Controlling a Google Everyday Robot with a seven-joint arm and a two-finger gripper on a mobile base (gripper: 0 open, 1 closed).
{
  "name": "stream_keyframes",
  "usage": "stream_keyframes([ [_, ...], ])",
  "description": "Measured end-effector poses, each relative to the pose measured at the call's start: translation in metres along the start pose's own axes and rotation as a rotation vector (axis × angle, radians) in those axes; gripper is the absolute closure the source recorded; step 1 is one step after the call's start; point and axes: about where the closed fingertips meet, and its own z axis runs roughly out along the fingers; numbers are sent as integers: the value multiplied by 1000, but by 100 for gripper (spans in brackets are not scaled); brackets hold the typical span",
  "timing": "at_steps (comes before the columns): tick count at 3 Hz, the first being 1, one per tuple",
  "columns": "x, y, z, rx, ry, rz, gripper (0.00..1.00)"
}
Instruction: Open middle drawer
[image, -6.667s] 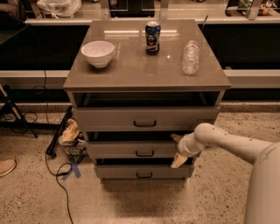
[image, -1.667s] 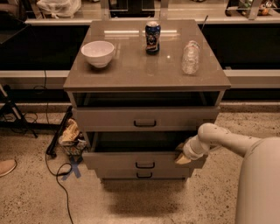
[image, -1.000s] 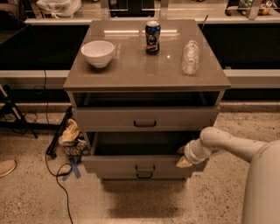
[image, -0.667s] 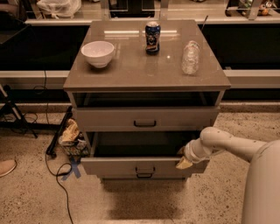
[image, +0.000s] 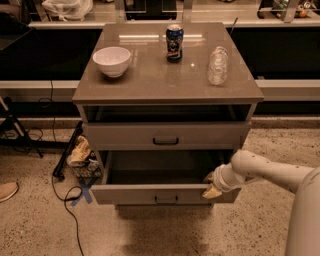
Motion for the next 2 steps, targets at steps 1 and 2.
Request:
stream_keyframes([
  [1,-3,12,0,-48,-10,-22,100],
  [2,0,29,-7,-40,-29,7,100],
])
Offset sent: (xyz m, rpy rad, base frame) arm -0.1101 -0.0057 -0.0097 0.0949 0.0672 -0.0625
